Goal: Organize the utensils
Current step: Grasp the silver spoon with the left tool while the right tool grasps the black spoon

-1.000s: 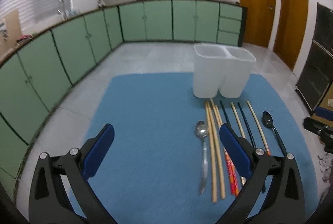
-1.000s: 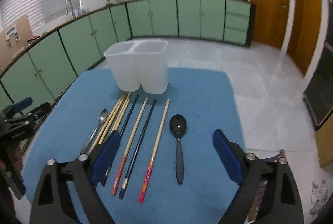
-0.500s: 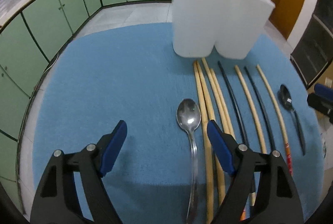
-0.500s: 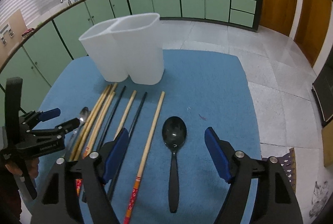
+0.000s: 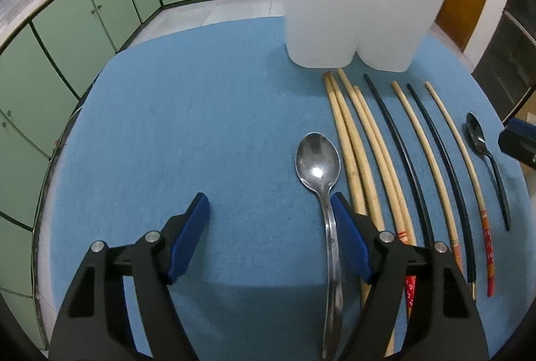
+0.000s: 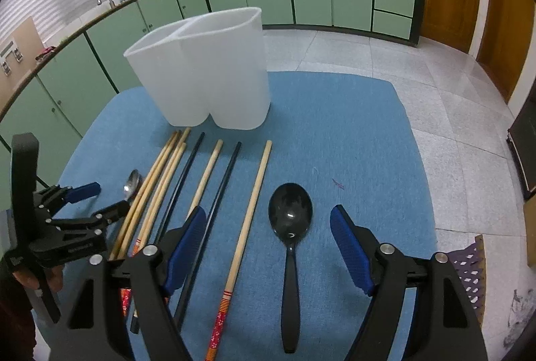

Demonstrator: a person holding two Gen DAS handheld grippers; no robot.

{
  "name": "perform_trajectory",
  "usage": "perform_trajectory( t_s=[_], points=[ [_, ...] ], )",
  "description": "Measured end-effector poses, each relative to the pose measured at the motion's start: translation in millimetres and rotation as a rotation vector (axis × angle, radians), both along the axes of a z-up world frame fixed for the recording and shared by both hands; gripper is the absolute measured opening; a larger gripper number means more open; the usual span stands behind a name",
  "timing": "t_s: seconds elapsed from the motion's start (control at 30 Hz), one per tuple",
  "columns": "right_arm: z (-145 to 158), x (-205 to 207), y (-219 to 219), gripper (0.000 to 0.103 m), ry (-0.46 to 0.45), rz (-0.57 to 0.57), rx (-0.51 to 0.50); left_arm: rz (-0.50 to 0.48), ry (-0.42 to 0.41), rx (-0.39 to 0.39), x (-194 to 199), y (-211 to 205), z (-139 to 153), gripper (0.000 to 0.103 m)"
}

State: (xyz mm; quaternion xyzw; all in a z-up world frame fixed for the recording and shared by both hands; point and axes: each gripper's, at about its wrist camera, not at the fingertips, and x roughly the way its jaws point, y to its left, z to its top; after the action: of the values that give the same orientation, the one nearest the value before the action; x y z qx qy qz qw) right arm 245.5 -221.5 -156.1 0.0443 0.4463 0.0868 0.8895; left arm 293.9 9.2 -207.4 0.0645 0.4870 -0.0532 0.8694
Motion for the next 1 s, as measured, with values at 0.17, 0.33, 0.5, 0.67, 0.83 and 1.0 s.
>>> perform_trajectory(
  t_s=[0.17,0.33,0.5,0.67,0.83,1.0],
  points=[
    [-2,0,2,0.075,0.001,0.008,-0.002,0.003,-0.016,0.015,0,0,5,0.073],
    [0,10,6,0.075,0.011,0.012,-0.042,0.003,-0.021,-0.015,2,-9,12,0.074],
    [-2,24,13,0.072,0.050,0.038,-0.091,0.007,0.019,-0.025,13,-19,4,0.071],
    [-4,37,14,0.064,0.085,0.038,-0.097,-0.008,0.042,-0.048,8,-28,4,0.060],
    [-8,43,7,0.061,0.130,0.033,-0.099,-0.031,0.049,-0.072,-2,-37,6,0.054],
    [-26,48,8,0.053,0.205,0.033,-0.104,-0.032,0.044,-0.084,-6,-41,11,0.042]
  ],
)
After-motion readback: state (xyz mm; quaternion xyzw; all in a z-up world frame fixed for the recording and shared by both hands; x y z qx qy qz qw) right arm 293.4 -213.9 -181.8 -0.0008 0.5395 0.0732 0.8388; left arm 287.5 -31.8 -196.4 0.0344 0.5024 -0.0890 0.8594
